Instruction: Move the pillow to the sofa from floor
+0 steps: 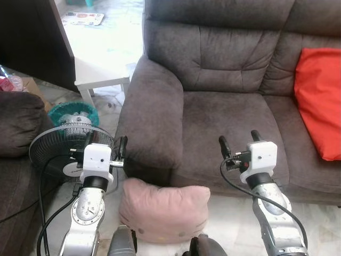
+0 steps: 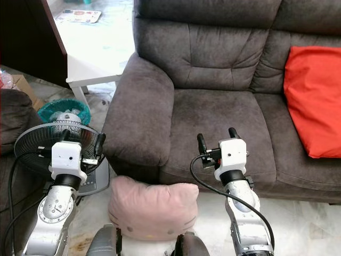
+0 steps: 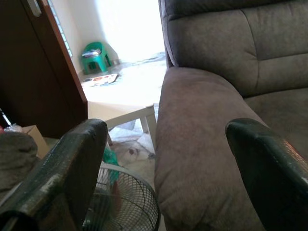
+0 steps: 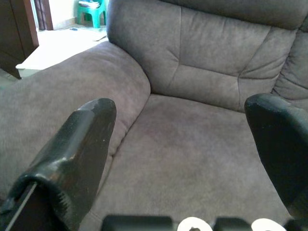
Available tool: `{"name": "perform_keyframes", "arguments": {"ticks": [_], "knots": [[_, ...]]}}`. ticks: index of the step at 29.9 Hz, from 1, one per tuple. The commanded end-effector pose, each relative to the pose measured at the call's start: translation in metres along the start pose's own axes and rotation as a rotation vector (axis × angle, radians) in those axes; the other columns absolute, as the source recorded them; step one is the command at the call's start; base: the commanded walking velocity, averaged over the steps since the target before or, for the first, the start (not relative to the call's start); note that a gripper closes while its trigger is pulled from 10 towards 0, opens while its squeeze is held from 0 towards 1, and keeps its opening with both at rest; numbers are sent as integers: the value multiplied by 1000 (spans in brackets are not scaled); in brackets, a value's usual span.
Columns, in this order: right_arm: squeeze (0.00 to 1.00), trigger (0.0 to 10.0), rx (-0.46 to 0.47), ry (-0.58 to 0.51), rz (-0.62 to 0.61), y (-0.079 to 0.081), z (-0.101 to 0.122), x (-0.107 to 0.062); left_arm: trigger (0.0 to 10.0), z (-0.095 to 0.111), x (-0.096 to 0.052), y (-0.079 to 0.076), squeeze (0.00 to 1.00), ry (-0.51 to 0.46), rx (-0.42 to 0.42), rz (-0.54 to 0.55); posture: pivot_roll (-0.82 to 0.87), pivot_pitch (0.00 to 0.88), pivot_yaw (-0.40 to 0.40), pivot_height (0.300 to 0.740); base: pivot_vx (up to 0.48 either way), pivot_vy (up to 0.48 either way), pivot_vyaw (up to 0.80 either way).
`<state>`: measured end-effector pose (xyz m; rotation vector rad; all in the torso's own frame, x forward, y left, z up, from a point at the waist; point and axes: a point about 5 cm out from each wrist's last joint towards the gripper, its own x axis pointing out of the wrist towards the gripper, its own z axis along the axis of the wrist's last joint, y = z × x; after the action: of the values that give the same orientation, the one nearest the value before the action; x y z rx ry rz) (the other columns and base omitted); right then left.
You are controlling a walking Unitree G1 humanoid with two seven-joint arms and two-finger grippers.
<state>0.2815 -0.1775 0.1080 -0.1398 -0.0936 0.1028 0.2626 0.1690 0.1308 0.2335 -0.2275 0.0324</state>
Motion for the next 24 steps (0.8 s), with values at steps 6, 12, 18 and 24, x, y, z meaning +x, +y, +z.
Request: {"name": "perform_keyframes", "arguments": {"ticks": [6, 12, 18, 24], "knots": [[0, 10000, -13, 7, 15, 1, -3, -3, 10000, -1, 0, -1, 0, 2, -2, 3, 126, 124, -64, 593, 0, 0, 0], [0, 10000, -16, 6, 16, 0, -2, -3, 10000, -1, 1, -1, 0, 1, -1, 5, 126, 124, -65, 593, 0, 0, 0], [0, 10000, -17, 6, 19, 0, -2, -3, 10000, -1, 1, -2, 0, 1, -2, 4, 126, 126, -65, 593, 0, 0, 0], [0, 10000, -15, 7, 21, 1, -2, -3, 10000, -1, 1, -1, 0, 5, 0, 8, 127, 127, -66, 593, 0, 0, 0]]}}
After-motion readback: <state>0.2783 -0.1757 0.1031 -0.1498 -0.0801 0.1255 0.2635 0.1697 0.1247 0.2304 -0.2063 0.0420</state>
